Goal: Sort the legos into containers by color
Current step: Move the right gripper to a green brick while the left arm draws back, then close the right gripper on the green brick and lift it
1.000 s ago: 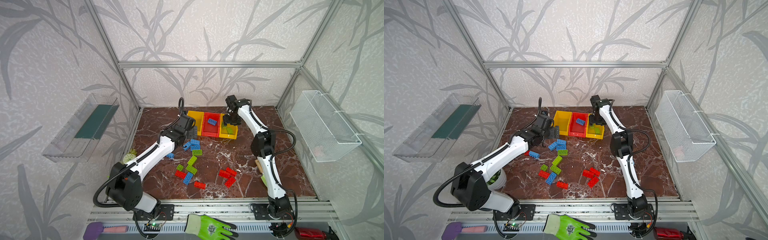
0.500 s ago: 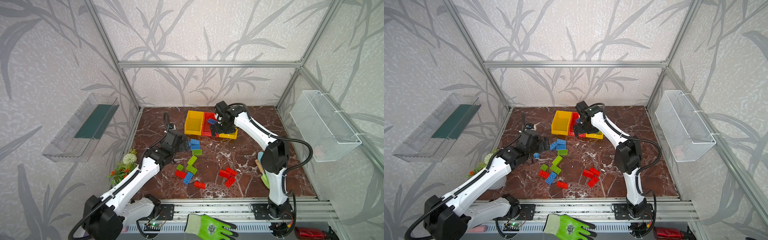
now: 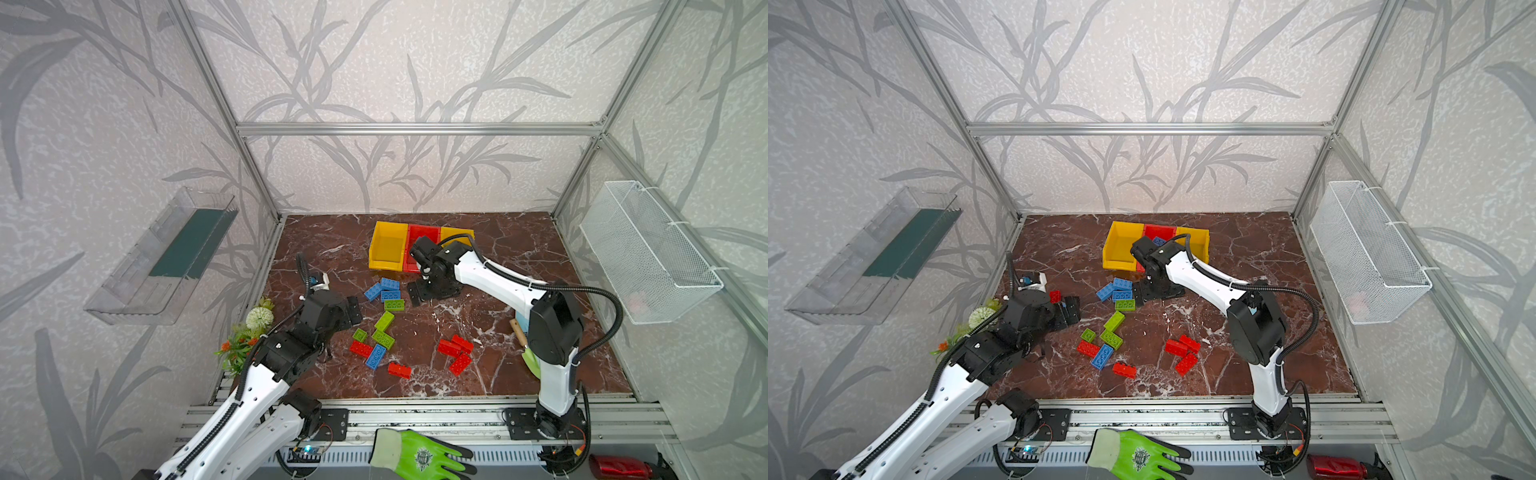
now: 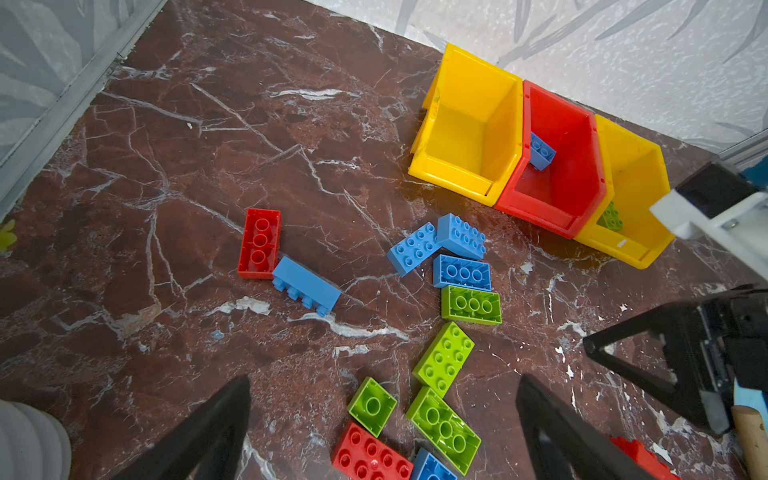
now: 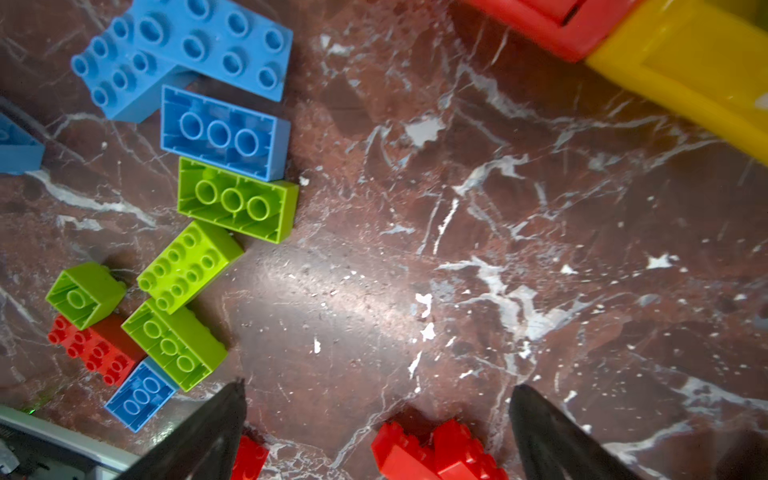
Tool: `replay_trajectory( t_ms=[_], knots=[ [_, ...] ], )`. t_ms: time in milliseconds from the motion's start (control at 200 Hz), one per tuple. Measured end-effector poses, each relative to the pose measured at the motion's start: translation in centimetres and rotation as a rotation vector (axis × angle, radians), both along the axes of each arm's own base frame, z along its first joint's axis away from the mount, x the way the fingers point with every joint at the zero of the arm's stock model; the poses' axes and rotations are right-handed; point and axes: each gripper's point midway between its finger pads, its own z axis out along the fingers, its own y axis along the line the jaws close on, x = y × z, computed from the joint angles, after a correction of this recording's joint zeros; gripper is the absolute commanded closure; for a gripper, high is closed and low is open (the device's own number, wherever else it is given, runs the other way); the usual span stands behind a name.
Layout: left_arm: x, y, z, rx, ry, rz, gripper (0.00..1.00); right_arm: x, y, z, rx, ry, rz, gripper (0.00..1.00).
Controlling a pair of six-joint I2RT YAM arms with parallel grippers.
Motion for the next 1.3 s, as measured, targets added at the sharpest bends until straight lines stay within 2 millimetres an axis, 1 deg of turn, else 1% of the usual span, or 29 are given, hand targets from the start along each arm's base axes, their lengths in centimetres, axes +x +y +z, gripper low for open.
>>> replay_trajectory(
  t_ms=[190,345,485,660,800,995,1180,1299],
  knots=[
    [-1.3,0.5,-0.1,-0.035,-0.031,-0.001,0.01,-1.2,1.7,-0.2,0.023,0.004,-0.022,0.03],
    [-1.8,0.7,-0.1,-0.041,-0.032,-0.006,0.01,-2.1,3.0,-0.5,0.032,0.004,-0.022,0.04],
    [-2.1,0.8,0.0,-0.046,-0.034,-0.011,0.01,-2.4,4.4,-1.9,0.025,0.021,-0.027,0.04],
    [-2.3,0.7,0.0,-0.054,-0.035,-0.017,0.01,-1.4,6.6,-3.7,0.009,0.014,-0.031,0.04],
    [-2.4,0.7,-0.1,-0.054,-0.028,-0.022,0.01,-0.7,7.8,-4.4,-0.007,-0.014,-0.04,0.03],
    [-2.8,0.9,-0.4,-0.047,-0.015,-0.022,0.01,0.2,8.8,-4.7,-0.014,-0.042,-0.059,0.01],
    [-3.1,1.0,-0.7,-0.036,0.001,-0.022,0.01,1.1,9.8,-5.9,-0.025,-0.045,-0.069,0.01],
    [-3.1,1.0,-0.8,-0.032,0.004,-0.024,0.01,1.5,9.7,-6.6,-0.052,-0.052,-0.088,0.01]
  ],
)
